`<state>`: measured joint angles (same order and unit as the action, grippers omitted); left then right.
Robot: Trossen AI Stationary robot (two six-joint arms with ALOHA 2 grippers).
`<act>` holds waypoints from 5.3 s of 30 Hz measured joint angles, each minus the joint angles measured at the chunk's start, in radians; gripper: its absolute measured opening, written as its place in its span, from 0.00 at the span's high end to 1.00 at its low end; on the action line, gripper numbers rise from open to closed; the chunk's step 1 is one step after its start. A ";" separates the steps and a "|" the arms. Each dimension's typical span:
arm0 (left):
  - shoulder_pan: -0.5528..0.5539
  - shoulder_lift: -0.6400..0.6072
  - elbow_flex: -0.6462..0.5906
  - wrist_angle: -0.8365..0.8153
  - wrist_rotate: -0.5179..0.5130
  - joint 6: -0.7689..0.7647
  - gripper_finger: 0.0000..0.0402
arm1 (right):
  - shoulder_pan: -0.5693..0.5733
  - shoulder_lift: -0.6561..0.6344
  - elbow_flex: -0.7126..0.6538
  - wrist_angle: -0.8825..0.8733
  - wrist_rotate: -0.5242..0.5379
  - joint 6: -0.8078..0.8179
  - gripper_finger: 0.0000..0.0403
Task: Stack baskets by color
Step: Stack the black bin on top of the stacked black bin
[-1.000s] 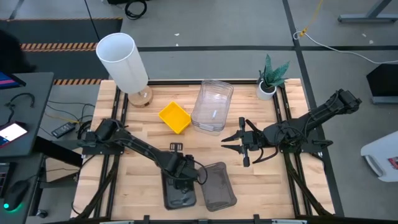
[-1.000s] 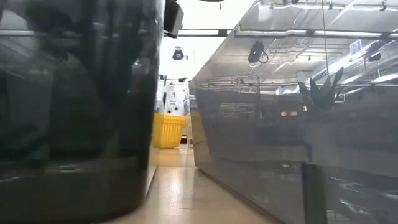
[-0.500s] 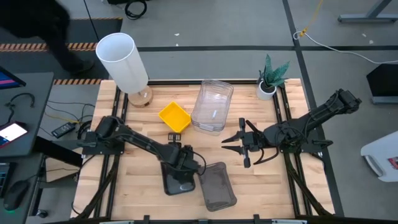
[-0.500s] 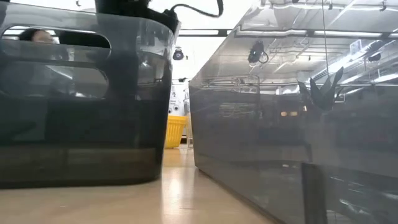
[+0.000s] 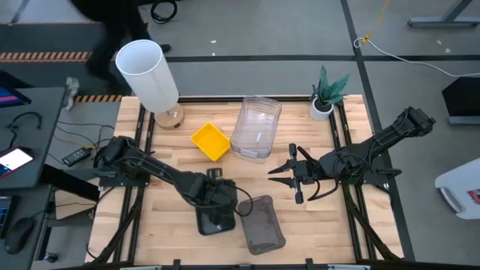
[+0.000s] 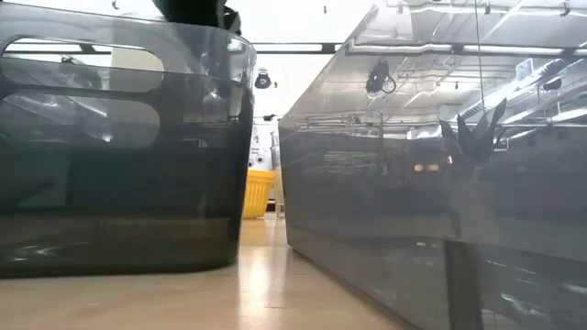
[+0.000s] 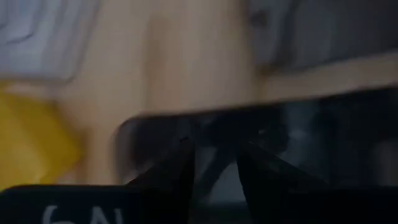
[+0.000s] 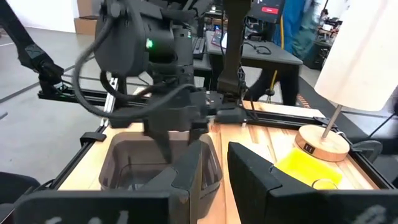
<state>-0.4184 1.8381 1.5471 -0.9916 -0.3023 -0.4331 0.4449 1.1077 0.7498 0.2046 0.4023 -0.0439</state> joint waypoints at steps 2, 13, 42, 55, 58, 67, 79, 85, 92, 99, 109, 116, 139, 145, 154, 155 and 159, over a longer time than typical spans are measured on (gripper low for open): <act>-0.001 0.000 0.000 0.073 0.030 0.000 0.69 | 0.008 -0.014 0.000 -0.010 0.001 0.000 0.79; 0.008 0.025 0.001 0.423 0.047 0.023 0.69 | 0.148 -0.188 -0.048 -0.127 0.130 -0.032 0.79; 0.148 0.233 0.000 0.509 0.170 0.091 0.50 | -0.127 -0.422 -0.471 0.285 -0.221 0.049 0.99; 0.151 0.259 0.000 0.501 0.198 0.144 0.82 | -0.127 -0.430 -0.470 0.303 -0.222 0.035 0.95; 0.151 0.259 0.000 0.500 0.200 0.161 0.94 | -0.127 -0.430 -0.470 0.307 -0.222 0.034 0.95; 0.159 0.227 -0.001 0.489 0.194 0.183 0.98 | -0.127 -0.441 -0.470 0.318 -0.222 0.028 0.95; 0.182 0.026 0.000 0.369 0.217 0.183 0.99 | -0.124 -0.480 -0.470 0.308 -0.222 0.007 0.95; 0.182 -0.093 0.000 0.252 0.218 0.161 0.99 | -0.124 -0.480 -0.470 0.302 -0.222 0.007 0.95; 0.191 -0.181 0.001 0.109 0.175 0.191 0.99 | -0.124 -0.480 -0.470 0.302 -0.222 0.007 0.95; 0.234 -0.200 0.001 -0.006 0.157 0.229 0.99 | -0.123 -0.474 -0.470 0.304 -0.222 0.014 0.95; 0.213 -0.197 0.001 -0.117 0.135 0.229 0.99 | -0.123 -0.469 -0.470 0.303 -0.222 0.014 0.95; 0.199 -0.198 0.001 -0.165 0.135 0.216 0.99 | -0.123 -0.469 -0.470 0.304 -0.222 0.019 0.95; 0.121 -0.198 0.000 -0.217 0.131 0.027 0.78 | -0.123 -0.469 -0.470 0.303 -0.222 0.019 0.95; 0.121 -0.198 0.000 -0.222 0.131 0.025 0.62 | -0.123 -0.469 -0.470 0.303 -0.222 0.022 0.95; 0.121 -0.152 0.000 -0.248 0.072 0.026 0.61 | -0.123 -0.469 -0.470 0.303 -0.222 0.023 0.95; 0.120 -0.139 -0.001 -0.250 0.066 0.031 0.62 | -0.123 -0.469 -0.470 0.303 -0.222 0.024 0.95; 0.117 -0.087 -0.001 -0.260 0.035 0.049 0.67 | -0.123 -0.469 -0.470 0.303 -0.222 0.024 0.95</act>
<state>-0.3012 1.7516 1.5463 -1.2519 -0.2677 -0.3838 0.3222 0.6388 0.2802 0.5076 0.1802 -0.0196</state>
